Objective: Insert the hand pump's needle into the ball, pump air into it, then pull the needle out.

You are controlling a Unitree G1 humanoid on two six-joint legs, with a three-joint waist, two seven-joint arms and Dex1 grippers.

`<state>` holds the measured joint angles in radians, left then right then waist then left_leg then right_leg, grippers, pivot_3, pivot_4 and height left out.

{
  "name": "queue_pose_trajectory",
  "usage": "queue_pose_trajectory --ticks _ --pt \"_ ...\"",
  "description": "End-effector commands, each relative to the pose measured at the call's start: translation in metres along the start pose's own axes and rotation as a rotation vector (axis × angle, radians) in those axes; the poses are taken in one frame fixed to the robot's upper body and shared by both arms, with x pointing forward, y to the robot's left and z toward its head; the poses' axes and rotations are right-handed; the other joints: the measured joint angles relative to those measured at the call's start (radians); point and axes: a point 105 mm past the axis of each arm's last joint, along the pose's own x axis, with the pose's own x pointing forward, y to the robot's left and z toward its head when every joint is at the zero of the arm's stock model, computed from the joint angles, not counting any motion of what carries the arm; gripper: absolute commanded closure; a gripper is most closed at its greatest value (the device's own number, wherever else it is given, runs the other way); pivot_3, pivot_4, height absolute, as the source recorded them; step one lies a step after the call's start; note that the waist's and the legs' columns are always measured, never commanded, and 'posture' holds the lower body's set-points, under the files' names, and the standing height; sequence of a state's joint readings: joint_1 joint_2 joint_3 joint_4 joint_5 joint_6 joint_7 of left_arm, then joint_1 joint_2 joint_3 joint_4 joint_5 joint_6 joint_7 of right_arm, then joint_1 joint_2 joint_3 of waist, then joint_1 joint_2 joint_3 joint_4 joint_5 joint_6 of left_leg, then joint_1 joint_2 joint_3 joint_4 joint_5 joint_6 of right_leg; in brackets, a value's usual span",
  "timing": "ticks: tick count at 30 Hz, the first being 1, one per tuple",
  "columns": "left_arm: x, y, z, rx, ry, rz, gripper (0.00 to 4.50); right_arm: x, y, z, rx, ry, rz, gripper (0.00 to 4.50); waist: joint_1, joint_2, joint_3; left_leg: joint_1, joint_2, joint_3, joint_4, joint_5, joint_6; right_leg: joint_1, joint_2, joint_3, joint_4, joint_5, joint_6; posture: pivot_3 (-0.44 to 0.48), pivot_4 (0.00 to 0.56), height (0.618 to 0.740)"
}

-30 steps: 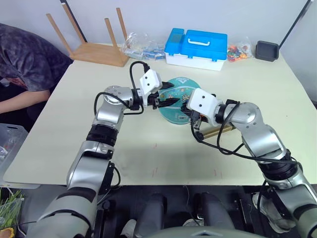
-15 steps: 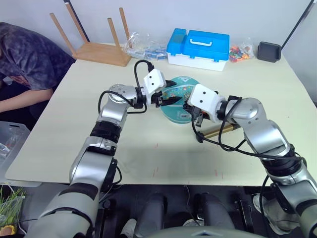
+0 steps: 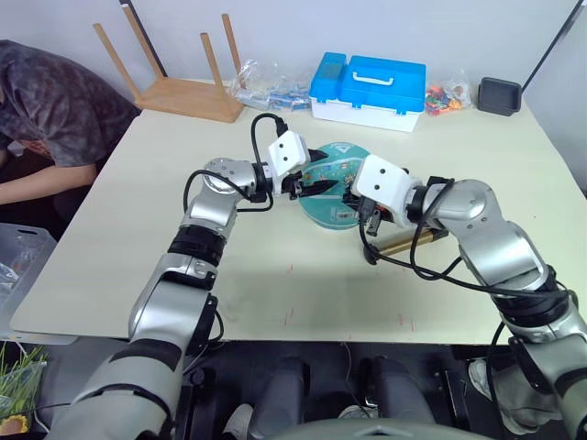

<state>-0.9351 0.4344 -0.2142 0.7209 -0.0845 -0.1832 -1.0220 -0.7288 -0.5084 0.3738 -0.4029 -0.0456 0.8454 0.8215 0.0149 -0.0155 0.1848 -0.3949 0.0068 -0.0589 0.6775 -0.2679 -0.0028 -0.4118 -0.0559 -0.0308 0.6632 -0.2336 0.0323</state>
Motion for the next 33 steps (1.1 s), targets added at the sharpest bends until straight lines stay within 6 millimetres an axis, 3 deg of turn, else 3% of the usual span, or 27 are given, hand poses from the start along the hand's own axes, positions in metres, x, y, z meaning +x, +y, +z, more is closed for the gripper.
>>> queue_pose_trajectory --ticks 1,15,20,22,26,29,32,33 --pt "-0.021 -0.027 -0.089 -0.158 0.341 -0.013 1.53 -0.023 0.003 0.062 -0.165 -0.221 -0.003 4.18 0.0 0.0 0.0 0.0 0.0 0.0 0.0 0.0 0.0 0.0 0.0 0.0 0.0 0.0 0.0 0.0 0.15 0.74" --pt "-0.02 -0.028 -0.09 -0.161 0.334 -0.01 1.53 -0.029 0.01 0.062 -0.163 -0.214 0.014 4.18 -0.009 0.002 -0.008 0.001 0.0 0.0 0.001 0.0 0.0 0.0 0.0 0.001 0.001 0.0 0.0 0.0 0.15 0.74" --pt "-0.019 -0.026 -0.087 -0.17 0.318 -0.002 1.53 -0.032 0.009 0.057 -0.15 -0.195 0.016 4.18 -0.029 -0.001 -0.015 0.023 0.002 0.0 -0.001 0.0 0.0 0.021 0.001 0.001 -0.001 -0.004 0.004 0.0 0.15 0.74" --pt "-0.017 -0.026 -0.082 -0.182 0.286 -0.003 1.53 -0.034 0.008 0.054 -0.138 -0.188 0.009 4.18 -0.031 0.0 -0.017 0.035 0.002 -0.001 -0.002 0.0 0.0 0.031 0.001 0.002 -0.001 -0.006 0.0 0.0 0.15 0.74" --pt "-0.017 -0.022 -0.069 -0.204 0.211 0.002 1.53 -0.039 0.001 0.047 -0.11 -0.175 -0.023 4.18 -0.031 0.003 -0.02 0.036 0.003 -0.002 -0.007 0.0 0.0 0.03 0.002 0.003 -0.002 -0.005 0.001 0.0 0.15 0.74" --pt "-0.023 -0.016 -0.047 -0.249 0.085 0.004 1.53 -0.046 -0.011 0.04 -0.081 -0.162 -0.068 4.18 -0.032 0.003 -0.02 0.031 0.002 0.0 -0.008 0.0 0.0 0.025 0.003 0.004 -0.002 -0.004 0.004 0.0 0.15 0.74" --pt "-0.033 -0.013 -0.03 -0.261 0.011 0.006 0.78 -0.052 -0.017 0.035 -0.069 -0.154 -0.093 4.18 -0.034 0.003 -0.02 0.025 0.002 0.001 -0.008 0.0 0.0 0.018 0.003 0.008 -0.002 -0.003 0.003 0.0 0.15 0.74" --pt "-0.038 -0.01 -0.021 -0.263 -0.018 0.007 0.34 -0.054 -0.02 0.033 -0.062 -0.152 -0.101 4.18 -0.034 0.003 -0.02 0.022 0.002 0.001 -0.008 0.0 0.0 0.014 0.003 0.009 -0.002 -0.002 0.001 0.0 0.15 0.74"
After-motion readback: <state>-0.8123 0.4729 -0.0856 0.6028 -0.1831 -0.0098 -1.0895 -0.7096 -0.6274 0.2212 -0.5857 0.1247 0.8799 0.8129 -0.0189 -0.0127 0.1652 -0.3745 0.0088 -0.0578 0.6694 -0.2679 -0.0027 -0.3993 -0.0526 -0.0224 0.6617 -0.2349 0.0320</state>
